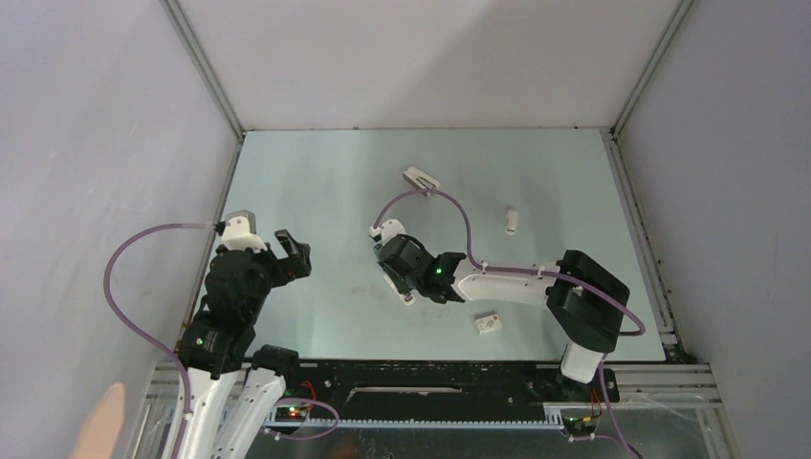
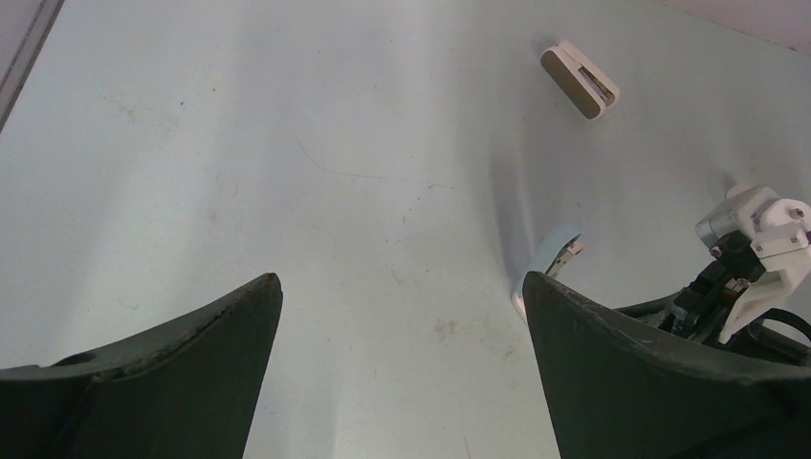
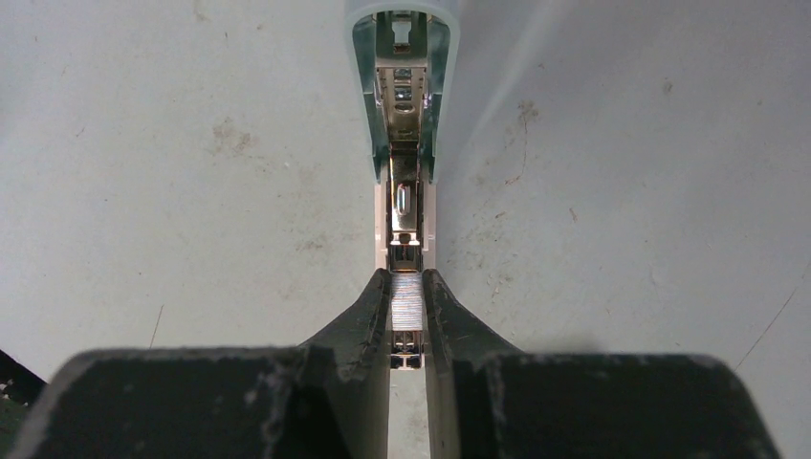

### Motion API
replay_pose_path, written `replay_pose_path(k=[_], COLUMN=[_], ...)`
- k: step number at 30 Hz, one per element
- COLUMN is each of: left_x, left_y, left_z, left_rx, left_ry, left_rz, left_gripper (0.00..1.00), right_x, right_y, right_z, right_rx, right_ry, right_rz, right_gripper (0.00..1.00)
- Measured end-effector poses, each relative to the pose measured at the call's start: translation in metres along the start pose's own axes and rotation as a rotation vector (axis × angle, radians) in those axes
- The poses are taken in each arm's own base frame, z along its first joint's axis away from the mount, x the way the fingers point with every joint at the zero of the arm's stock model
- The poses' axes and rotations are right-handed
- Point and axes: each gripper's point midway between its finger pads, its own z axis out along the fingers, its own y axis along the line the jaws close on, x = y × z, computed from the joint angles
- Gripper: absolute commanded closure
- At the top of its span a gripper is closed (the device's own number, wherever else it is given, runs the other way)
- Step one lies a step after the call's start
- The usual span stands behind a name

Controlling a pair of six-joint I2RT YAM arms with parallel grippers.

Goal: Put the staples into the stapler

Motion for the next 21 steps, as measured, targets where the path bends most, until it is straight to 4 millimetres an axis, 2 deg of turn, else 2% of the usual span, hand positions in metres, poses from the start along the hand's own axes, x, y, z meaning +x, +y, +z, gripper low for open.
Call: replay_pose_path(k=[21], left_x=[0.000], left_y=[0.000], left_z=[0.000], left_rx=[0.001], left_ry=[0.001], left_rz=[0.000], left_gripper=[0.00], right_x=[0.019], right_y=[0.002], right_z=[0.014], right_rx=[-0.013], right_ry=[0.056], right_rz=[-0.015], right_gripper=[0.88])
